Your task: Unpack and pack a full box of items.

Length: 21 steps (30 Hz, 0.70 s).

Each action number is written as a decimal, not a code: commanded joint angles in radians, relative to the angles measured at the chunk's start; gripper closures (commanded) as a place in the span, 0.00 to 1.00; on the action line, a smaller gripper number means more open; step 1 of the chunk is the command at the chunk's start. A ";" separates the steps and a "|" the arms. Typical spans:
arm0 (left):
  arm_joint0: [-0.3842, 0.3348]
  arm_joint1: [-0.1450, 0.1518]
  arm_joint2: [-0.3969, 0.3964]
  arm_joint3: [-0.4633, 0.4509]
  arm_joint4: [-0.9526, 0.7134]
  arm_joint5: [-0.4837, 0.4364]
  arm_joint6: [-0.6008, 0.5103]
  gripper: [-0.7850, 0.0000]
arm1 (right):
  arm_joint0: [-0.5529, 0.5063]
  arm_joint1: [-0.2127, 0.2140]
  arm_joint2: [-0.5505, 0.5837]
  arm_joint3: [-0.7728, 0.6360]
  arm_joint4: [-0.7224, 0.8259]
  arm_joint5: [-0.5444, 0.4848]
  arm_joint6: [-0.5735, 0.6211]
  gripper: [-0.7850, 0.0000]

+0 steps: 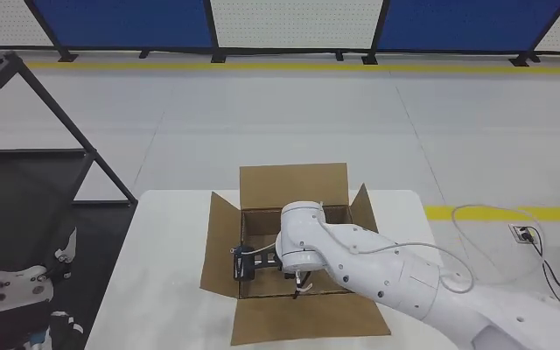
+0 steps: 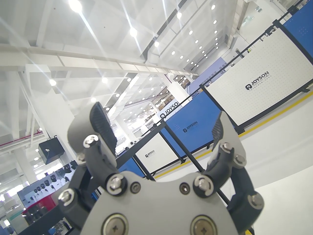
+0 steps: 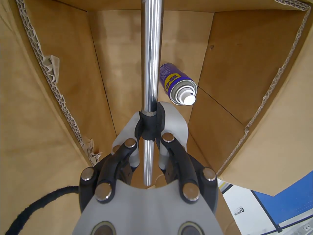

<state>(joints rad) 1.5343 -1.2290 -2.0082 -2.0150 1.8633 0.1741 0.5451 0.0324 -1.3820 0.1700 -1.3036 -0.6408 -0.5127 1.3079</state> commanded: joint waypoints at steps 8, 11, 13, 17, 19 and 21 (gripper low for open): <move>0.000 0.000 0.000 0.000 0.000 0.000 0.000 0.00 | 0.000 0.000 0.000 0.000 0.000 0.000 0.000 1.00; 0.000 0.000 0.000 0.000 0.000 0.000 0.000 0.00 | -0.025 0.001 0.000 0.021 -0.016 -0.016 -0.027 1.00; 0.000 0.000 0.000 0.000 0.000 0.000 0.000 0.00 | -0.035 0.000 0.000 0.053 -0.024 -0.041 -0.042 1.00; 0.000 0.000 0.000 0.000 0.000 0.000 0.000 0.00 | -0.057 -0.012 0.000 0.125 -0.035 -0.094 -0.095 1.00; 0.000 0.000 0.000 0.000 0.000 0.000 0.000 0.00 | -0.064 -0.022 0.000 0.160 -0.040 -0.111 -0.111 1.00; 0.000 0.000 0.000 0.000 0.000 0.000 0.000 0.00 | -0.072 -0.034 0.000 0.190 -0.050 -0.125 -0.126 1.00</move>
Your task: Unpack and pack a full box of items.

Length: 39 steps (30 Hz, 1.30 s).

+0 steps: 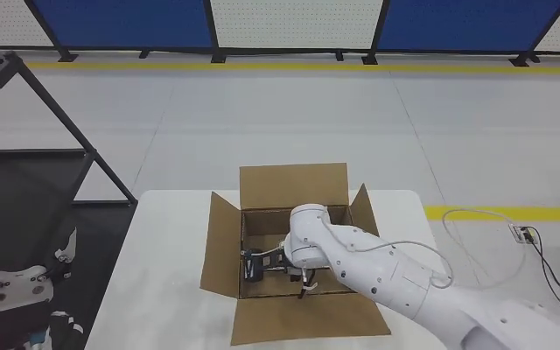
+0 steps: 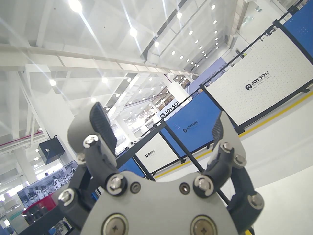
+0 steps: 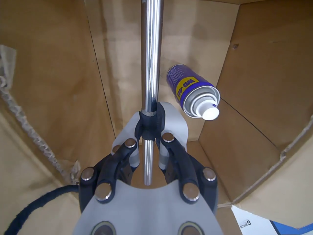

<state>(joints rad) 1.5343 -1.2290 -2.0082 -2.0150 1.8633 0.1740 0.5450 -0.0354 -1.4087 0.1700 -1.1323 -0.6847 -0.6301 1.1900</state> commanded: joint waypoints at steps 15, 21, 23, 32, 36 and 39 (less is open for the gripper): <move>0.000 0.000 0.000 0.000 0.000 0.000 0.000 0.00 | -0.040 -0.101 0.000 0.188 -0.081 -0.051 -0.051 1.00; 0.000 0.000 0.000 0.000 0.000 0.000 0.000 0.00 | -0.057 -0.131 0.000 0.249 -0.099 -0.051 -0.050 1.00; 0.000 0.000 0.000 0.000 0.000 0.000 0.000 0.00 | -0.059 -0.140 0.000 0.267 -0.101 -0.055 -0.054 1.00; 0.000 0.000 0.000 0.000 0.000 0.000 0.000 0.00 | -0.064 -0.169 0.000 0.330 -0.122 -0.074 -0.074 0.55; 0.000 0.000 0.000 0.000 0.000 0.000 0.000 0.00 | -0.060 -0.178 0.000 0.351 -0.127 -0.081 -0.081 0.56; 0.000 0.000 0.000 0.000 0.000 0.000 0.000 0.00 | -0.055 -0.183 0.000 0.363 -0.126 -0.083 -0.082 0.55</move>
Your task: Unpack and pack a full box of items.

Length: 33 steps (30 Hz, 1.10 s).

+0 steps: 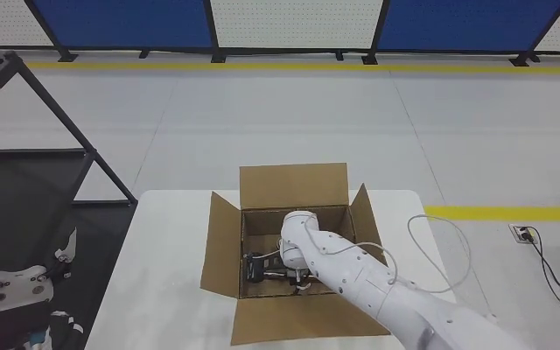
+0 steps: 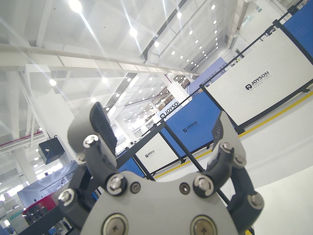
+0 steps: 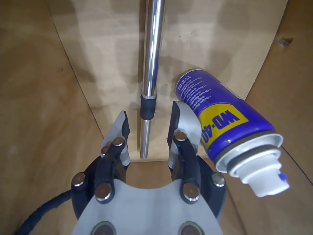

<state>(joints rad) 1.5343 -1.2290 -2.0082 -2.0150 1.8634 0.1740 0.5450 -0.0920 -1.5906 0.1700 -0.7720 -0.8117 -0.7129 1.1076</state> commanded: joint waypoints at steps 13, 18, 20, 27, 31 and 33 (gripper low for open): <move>0.000 0.000 0.000 0.000 0.000 0.000 0.000 0.00 | 0.027 0.045 0.000 -0.129 0.038 0.093 0.093 0.54; 0.000 0.000 0.000 0.000 0.000 0.000 0.000 0.00 | 0.040 0.091 0.000 -0.222 0.070 0.152 0.152 0.53; 0.000 0.000 0.000 0.000 0.000 0.000 0.000 0.00 | 0.050 0.110 0.000 -0.266 0.086 0.179 0.179 0.52; 0.000 0.000 0.000 0.000 0.000 0.000 0.000 0.00 | 0.079 0.223 0.055 -0.552 0.108 0.329 0.305 0.05; 0.000 0.000 0.000 0.000 0.000 0.000 0.000 0.00 | 0.037 0.303 0.153 -0.776 0.028 0.448 0.353 0.00; 0.000 0.000 0.000 0.000 0.000 0.000 0.000 0.00 | 0.005 0.342 0.206 -0.890 -0.025 0.495 0.392 0.00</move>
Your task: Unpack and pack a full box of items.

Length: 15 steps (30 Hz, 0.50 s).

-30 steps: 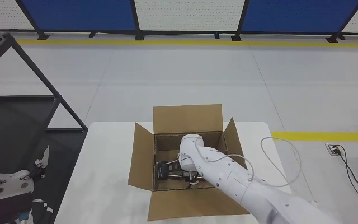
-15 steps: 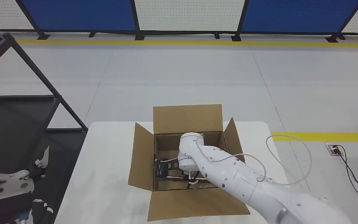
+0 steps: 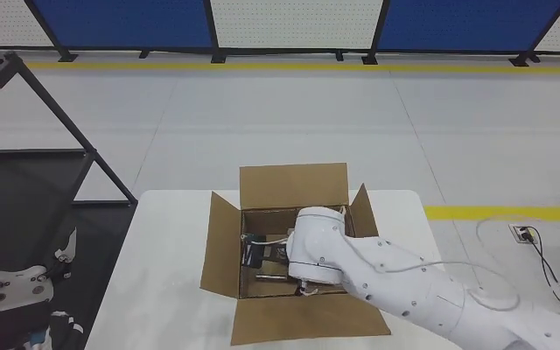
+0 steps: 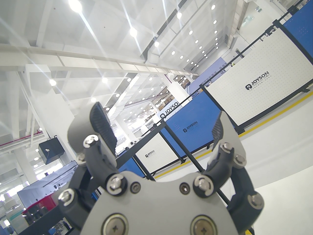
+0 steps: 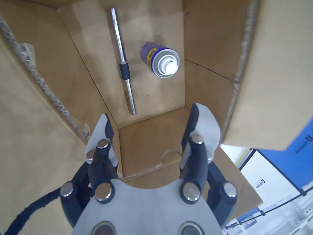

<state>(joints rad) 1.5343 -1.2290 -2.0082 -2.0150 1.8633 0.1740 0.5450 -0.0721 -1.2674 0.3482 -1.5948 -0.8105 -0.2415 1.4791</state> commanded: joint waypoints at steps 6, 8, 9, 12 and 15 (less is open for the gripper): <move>0.000 0.000 0.000 0.000 0.000 0.000 0.000 0.00 | -0.020 0.025 0.036 -0.085 -0.036 0.030 0.029 0.00; 0.000 0.000 0.000 0.000 0.000 0.000 0.000 0.00 | -0.020 0.025 0.036 -0.085 -0.036 0.030 0.029 0.00; 0.000 0.000 0.000 0.000 0.000 0.000 0.000 0.00 | -0.020 0.025 0.036 -0.085 -0.036 0.030 0.029 0.00; 0.000 0.000 0.000 0.000 0.000 0.000 0.000 0.00 | -0.020 0.025 0.036 -0.085 -0.036 0.030 0.029 0.00; 0.000 0.000 0.000 0.000 0.000 0.000 0.000 0.00 | -0.045 0.028 0.045 -0.072 -0.028 0.022 -0.017 0.00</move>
<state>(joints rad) 1.5343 -1.2290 -2.0082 -2.0150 1.8633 0.1740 0.5450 -0.1020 -1.2412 0.3879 -1.6730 -0.8434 -0.2122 1.4949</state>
